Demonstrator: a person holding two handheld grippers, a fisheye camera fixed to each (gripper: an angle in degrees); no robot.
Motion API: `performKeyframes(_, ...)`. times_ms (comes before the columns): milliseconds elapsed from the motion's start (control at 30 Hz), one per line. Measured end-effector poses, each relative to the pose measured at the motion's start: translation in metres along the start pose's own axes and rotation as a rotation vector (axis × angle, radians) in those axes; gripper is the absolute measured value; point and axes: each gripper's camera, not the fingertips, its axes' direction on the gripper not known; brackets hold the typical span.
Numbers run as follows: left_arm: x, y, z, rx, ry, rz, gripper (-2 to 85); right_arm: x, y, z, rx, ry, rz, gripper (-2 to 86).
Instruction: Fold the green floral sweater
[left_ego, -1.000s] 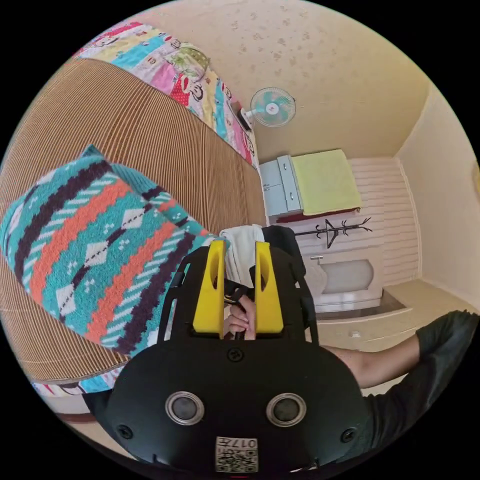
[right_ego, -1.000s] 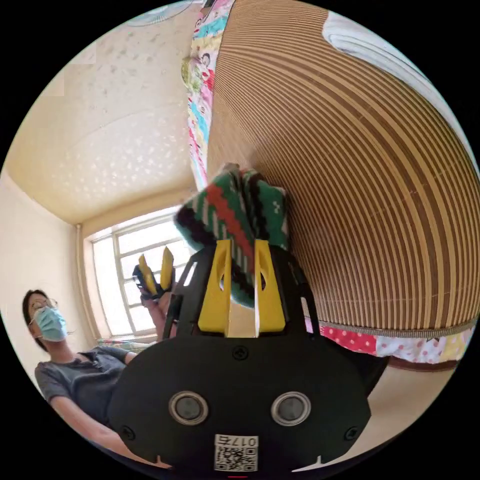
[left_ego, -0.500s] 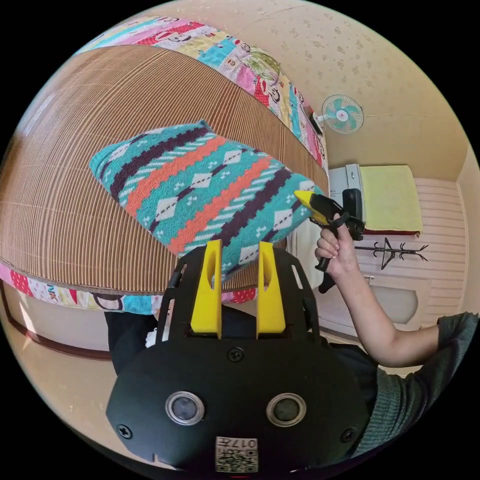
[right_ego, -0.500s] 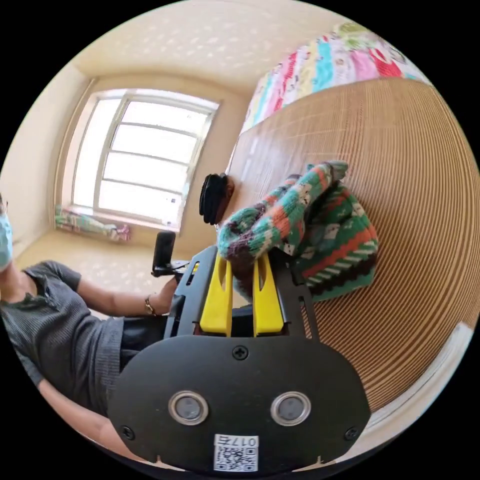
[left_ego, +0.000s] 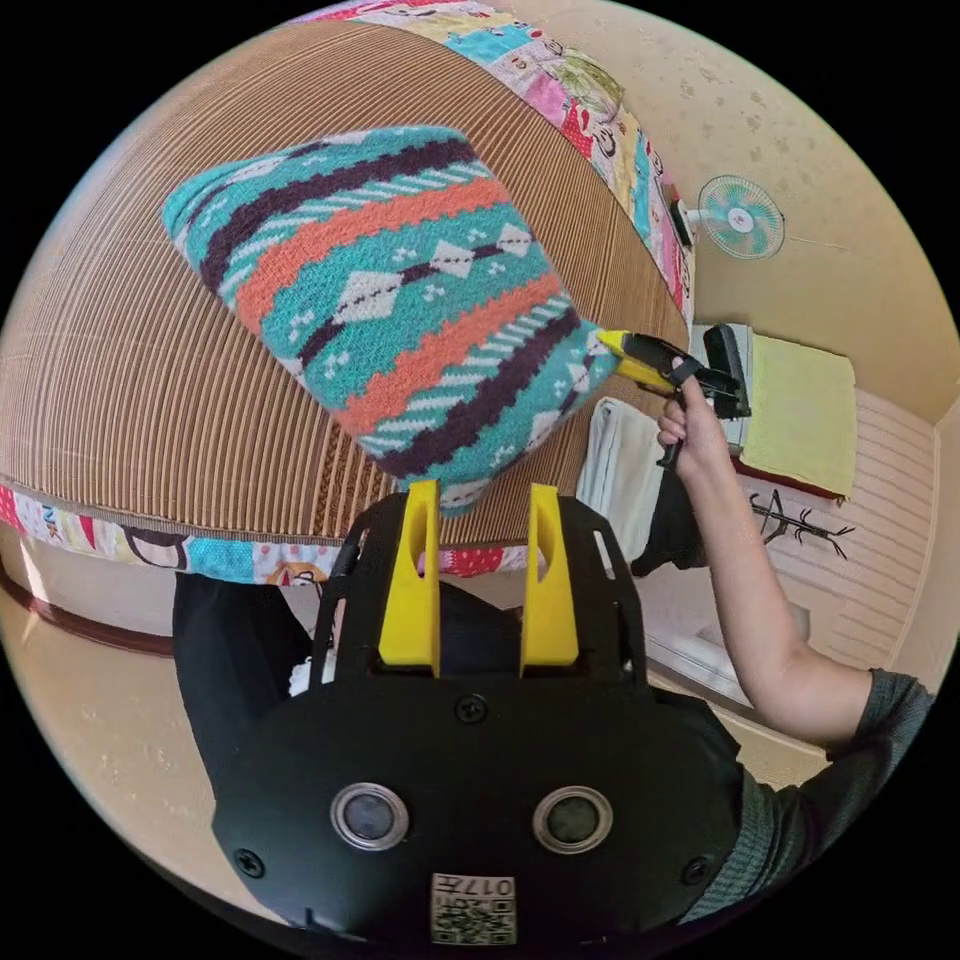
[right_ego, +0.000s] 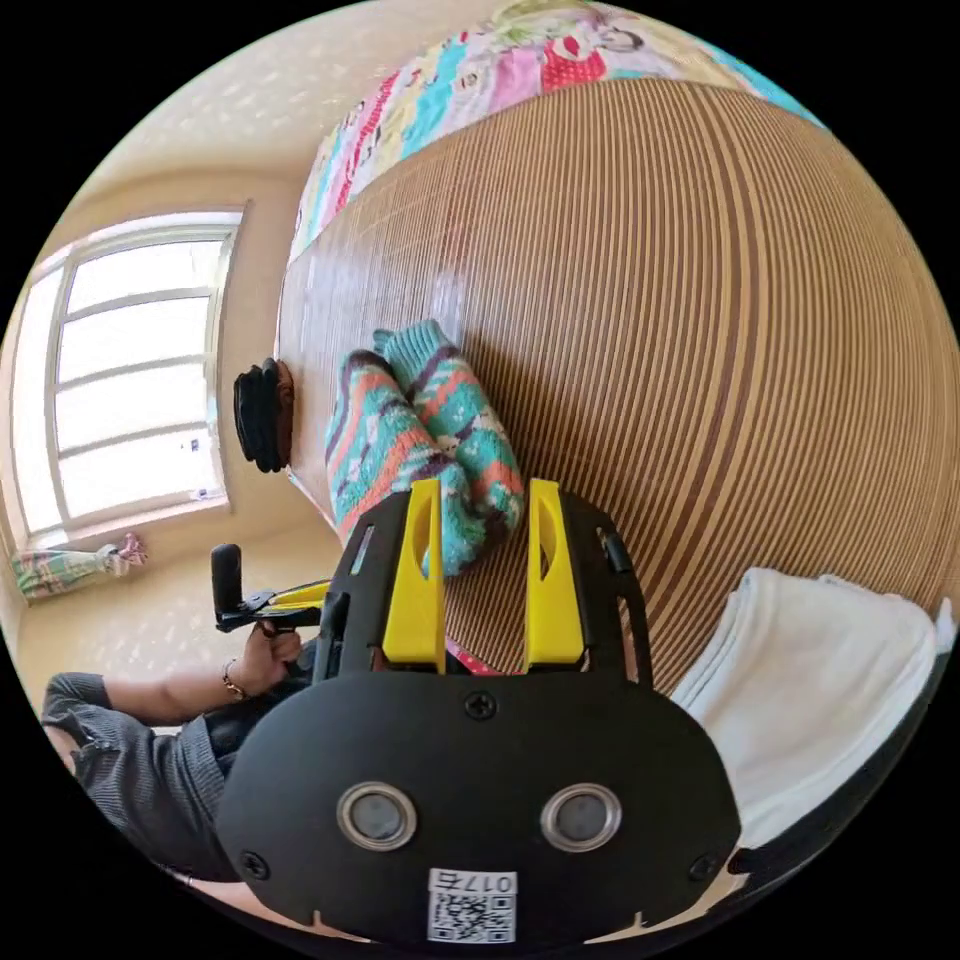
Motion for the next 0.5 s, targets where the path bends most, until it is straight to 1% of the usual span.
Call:
performKeyframes(33, -0.004, -0.001, -0.002, 0.002, 0.007, -0.022, 13.6, -0.009, -0.003, -0.011, 0.043, 0.032, -0.038, 16.5)
performKeyframes(100, -0.023, -0.005, -0.008, 0.009, 0.061, -0.122, 16.3, -0.018, -0.014, -0.014, 0.053, 0.012, -0.091, 20.1)
performKeyframes(133, -0.029, -0.006, -0.01, 0.024, 0.09, -0.153, 17.3, -0.02, -0.027, -0.005, 0.008, -0.022, -0.128, 22.1)
performKeyframes(200, -0.061, -0.006, -0.018, 0.115, 0.263, -0.302, 19.5, -0.018, -0.049, 0.025, -0.111, -0.047, -0.154, 24.1)
performKeyframes(267, -0.082, -0.01, -0.015, 0.138, 0.339, -0.401, 20.1, -0.008, -0.07, 0.074, -0.303, -0.058, -0.152, 24.7)
performKeyframes(300, -0.092, -0.014, -0.014, 0.142, 0.339, -0.436, 20.2, -0.006, -0.072, 0.086, -0.342, -0.06, -0.151, 24.6)
performKeyframes(367, -0.1, -0.024, -0.012, 0.12, 0.319, -0.443, 19.8, 0.003, -0.07, 0.12, -0.447, -0.115, -0.122, 23.1)
performKeyframes(433, -0.101, -0.034, -0.01, 0.109, 0.381, -0.39, 17.2, 0.006, -0.064, 0.115, -0.394, -0.123, -0.097, 21.8)
performKeyframes(500, -0.103, -0.043, -0.013, 0.081, 0.41, -0.353, 16.9, 0.006, -0.059, 0.112, -0.382, -0.14, -0.076, 20.2)
